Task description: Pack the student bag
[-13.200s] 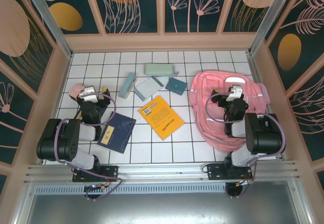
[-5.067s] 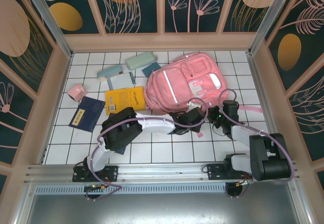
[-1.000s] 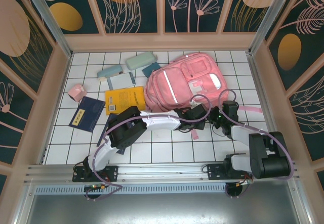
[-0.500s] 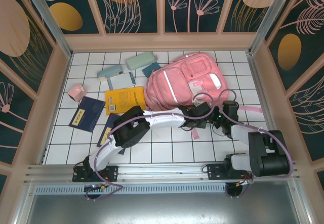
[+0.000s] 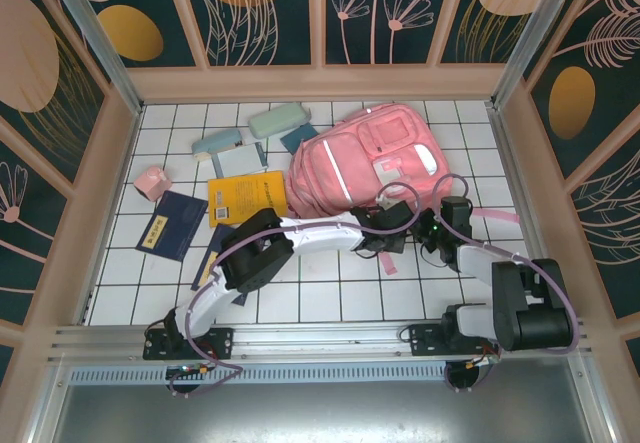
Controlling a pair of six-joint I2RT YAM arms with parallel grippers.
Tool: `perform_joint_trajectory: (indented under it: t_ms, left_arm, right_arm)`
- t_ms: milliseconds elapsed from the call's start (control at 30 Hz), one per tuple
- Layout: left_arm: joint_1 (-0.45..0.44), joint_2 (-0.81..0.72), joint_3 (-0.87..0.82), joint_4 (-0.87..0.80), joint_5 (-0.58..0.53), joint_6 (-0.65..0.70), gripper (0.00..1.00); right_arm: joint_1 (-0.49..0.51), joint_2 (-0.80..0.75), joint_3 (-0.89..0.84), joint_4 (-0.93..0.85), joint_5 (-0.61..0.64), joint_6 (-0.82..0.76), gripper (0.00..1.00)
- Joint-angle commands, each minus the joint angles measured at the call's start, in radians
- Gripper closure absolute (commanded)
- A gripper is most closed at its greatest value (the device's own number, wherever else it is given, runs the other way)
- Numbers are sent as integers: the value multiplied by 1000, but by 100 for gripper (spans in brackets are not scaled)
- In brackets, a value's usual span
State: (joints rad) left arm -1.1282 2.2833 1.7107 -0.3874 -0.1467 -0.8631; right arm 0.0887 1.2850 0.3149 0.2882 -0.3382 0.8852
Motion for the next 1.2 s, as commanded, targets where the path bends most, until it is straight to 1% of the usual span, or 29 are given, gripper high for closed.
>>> perform_joint_trajectory:
  t_ms: [0, 300, 533, 633, 733, 800, 867, 967, 1067, 1100, 1167]
  left_arm:
    - [32, -70, -56, -59, -27, 31, 100]
    - [69, -228, -300, -112, -56, 77, 100]
    - [117, -368, -501, -153, -149, 147, 100]
    - [149, -403, -544, -183, -203, 192, 100]
    - [167, -409, -552, -218, -254, 245, 100]
    - [174, -409, -550, -229, -263, 276, 100]
    - [174, -418, -546, -218, -228, 318, 100]
    - [174, -426, -523, -165, -103, 370, 100]
    - [172, -410, -464, -111, 43, 387, 100]
    - [170, -402, -438, -94, 89, 390, 100]
    - [161, -380, -386, -66, 163, 397, 100]
  right_arm:
    - [4, -26, 18, -84, 11, -34, 100]
    - [-64, -19, 36, -103, 25, -50, 100]
    - [-132, 16, 67, -106, 12, -76, 100]
    - [-171, 51, 95, -111, -1, -89, 100]
    - [-210, 80, 131, -114, -10, -100, 100]
    - [-231, 105, 170, -133, -4, -108, 100]
    - [-245, 147, 229, -153, -7, -121, 100]
    - [-250, 214, 319, -187, -5, -151, 100]
    - [-257, 269, 404, -243, 11, -189, 100]
    - [-259, 275, 425, -267, 18, -200, 98]
    - [-258, 250, 440, -297, 28, -214, 78]
